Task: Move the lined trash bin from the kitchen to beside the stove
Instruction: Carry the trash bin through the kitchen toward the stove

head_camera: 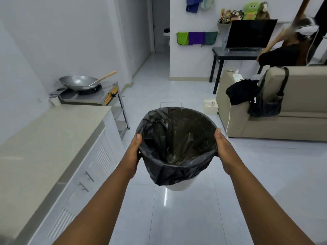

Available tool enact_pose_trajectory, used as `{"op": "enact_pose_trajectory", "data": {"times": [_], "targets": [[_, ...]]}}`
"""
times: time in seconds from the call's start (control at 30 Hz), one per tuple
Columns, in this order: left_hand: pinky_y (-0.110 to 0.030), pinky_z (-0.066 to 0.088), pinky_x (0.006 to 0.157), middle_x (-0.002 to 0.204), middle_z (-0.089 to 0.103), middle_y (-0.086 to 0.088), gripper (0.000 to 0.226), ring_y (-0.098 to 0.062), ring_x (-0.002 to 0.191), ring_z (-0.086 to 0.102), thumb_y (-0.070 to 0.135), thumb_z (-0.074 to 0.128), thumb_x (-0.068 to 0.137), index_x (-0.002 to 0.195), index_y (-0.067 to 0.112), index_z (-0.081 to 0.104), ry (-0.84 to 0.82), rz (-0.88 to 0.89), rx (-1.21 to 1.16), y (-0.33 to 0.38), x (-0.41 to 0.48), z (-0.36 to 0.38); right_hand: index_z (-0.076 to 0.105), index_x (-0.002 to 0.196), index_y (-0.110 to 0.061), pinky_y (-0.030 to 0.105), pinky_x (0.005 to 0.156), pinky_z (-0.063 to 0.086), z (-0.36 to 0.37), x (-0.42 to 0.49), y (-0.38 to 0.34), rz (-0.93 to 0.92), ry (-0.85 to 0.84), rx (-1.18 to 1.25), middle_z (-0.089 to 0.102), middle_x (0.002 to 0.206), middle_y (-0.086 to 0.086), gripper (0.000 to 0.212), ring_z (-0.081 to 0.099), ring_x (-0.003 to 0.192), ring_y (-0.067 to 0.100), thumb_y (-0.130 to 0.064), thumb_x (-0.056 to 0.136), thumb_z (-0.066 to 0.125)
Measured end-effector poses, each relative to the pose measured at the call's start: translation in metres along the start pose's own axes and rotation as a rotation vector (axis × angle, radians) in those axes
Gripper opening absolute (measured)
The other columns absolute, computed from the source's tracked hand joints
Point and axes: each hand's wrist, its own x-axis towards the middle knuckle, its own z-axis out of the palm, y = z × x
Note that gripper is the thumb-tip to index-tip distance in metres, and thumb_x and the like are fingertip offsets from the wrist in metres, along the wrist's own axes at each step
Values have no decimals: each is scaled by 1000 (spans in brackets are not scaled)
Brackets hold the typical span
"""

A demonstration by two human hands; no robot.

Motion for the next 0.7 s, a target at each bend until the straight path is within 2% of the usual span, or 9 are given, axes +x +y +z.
{"op": "enact_pose_trajectory", "data": {"times": [0.13,0.3,0.37,0.43,0.57,0.7], "targets": [[-45,35,118,152,50,2,105,-20,140,47,91,51,65,152,32,41,-13,-6,-17,0,74,-12,37,151,-35,51,113,40,14,72,-9,-12,-30,-37,48,151,3,95,49,134,27,-87,73,26],[-36,41,110,147,56,4,97,-18,136,50,86,47,70,150,31,44,-61,13,-33,8,178,-26,36,151,-35,48,108,45,33,162,-30,-30,-19,-57,51,145,2,83,54,125,25,-78,81,25],[-36,40,111,147,55,3,103,-17,135,51,89,49,67,151,30,43,-82,6,-42,14,233,-35,34,152,-34,46,107,46,41,211,-41,-14,-7,-86,51,141,1,83,54,119,22,-77,81,24],[-35,40,110,148,55,4,109,-16,134,51,92,52,62,152,31,42,-97,9,-49,19,252,-35,33,152,-34,48,108,46,40,226,-49,-12,-21,-108,50,145,1,87,54,122,23,-80,79,25],[-43,35,118,151,51,4,103,-19,139,47,89,51,67,153,34,39,-139,-3,-37,29,340,-45,33,153,-33,48,108,45,50,307,-66,-23,10,-112,49,149,6,86,53,128,28,-78,81,24],[-38,36,116,151,51,5,94,-17,138,47,82,47,74,154,33,37,-148,-21,-56,36,409,-46,34,153,-32,49,108,45,58,370,-79,-9,31,-87,50,148,6,83,54,125,25,-76,83,24]]}}
